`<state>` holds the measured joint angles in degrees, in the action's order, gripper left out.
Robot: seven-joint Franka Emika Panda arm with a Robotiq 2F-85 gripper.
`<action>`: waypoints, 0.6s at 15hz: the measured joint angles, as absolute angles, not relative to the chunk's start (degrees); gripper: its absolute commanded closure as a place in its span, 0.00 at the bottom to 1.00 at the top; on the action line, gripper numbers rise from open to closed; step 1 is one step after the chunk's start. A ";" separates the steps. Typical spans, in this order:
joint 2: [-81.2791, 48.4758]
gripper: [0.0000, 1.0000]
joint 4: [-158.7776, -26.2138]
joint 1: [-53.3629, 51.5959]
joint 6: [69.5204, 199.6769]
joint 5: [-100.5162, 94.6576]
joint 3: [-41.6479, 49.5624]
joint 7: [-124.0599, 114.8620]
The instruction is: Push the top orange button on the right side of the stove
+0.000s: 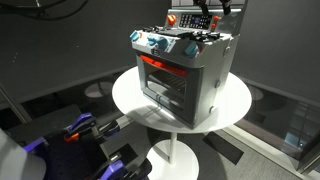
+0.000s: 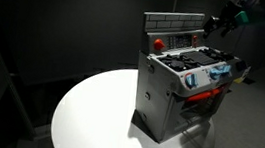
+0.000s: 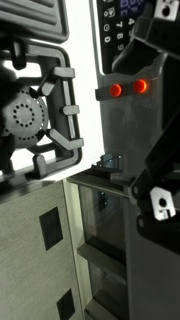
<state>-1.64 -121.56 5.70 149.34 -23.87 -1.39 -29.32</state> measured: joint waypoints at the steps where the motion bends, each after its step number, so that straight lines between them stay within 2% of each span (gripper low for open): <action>1: -2.43 0.00 -120.78 5.41 149.34 -24.60 -0.91 -30.16; 9: -7.21 0.00 -116.56 1.92 149.33 -25.85 2.80 -32.44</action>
<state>-7.21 -116.56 1.92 149.33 -25.85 2.80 -32.44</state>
